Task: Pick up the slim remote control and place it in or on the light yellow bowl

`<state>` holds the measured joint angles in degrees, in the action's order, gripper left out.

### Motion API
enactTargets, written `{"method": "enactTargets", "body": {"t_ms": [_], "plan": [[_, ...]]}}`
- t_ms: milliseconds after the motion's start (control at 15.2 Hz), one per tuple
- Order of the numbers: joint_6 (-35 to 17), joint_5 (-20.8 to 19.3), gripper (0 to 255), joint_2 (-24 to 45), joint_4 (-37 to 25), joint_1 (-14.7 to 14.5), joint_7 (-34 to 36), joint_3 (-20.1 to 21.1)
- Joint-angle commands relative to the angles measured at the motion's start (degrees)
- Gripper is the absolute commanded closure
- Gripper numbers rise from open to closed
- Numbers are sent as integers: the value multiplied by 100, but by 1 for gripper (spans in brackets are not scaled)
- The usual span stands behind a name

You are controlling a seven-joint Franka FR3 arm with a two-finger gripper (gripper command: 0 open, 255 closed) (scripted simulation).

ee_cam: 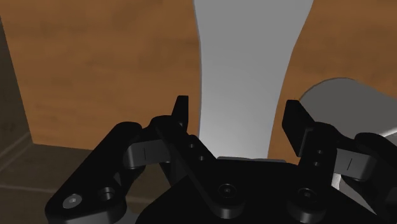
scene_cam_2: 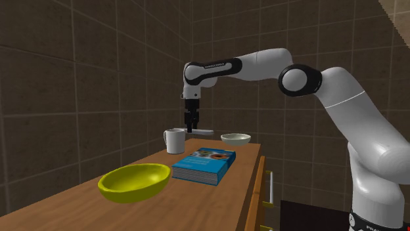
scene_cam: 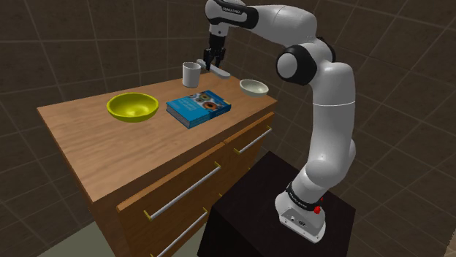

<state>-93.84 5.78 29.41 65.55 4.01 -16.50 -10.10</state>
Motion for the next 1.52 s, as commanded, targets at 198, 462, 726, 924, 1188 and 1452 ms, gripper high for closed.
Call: {"method": "enactTargets", "body": {"t_ms": [198,462,726,924,1188,1452], "plan": [[473,17,255,129,-602,48,13,2],[890,42,255,305,-1197,101,26,9],[319,-81,255,-754,440,169,-303,-119],[65,-168,255,-1352,1290,262,-546,-218],[-157,-288,255,-2020,2176,415,-880,-368],[-292,-418,255,-2587,2869,592,-1231,-538]]}}
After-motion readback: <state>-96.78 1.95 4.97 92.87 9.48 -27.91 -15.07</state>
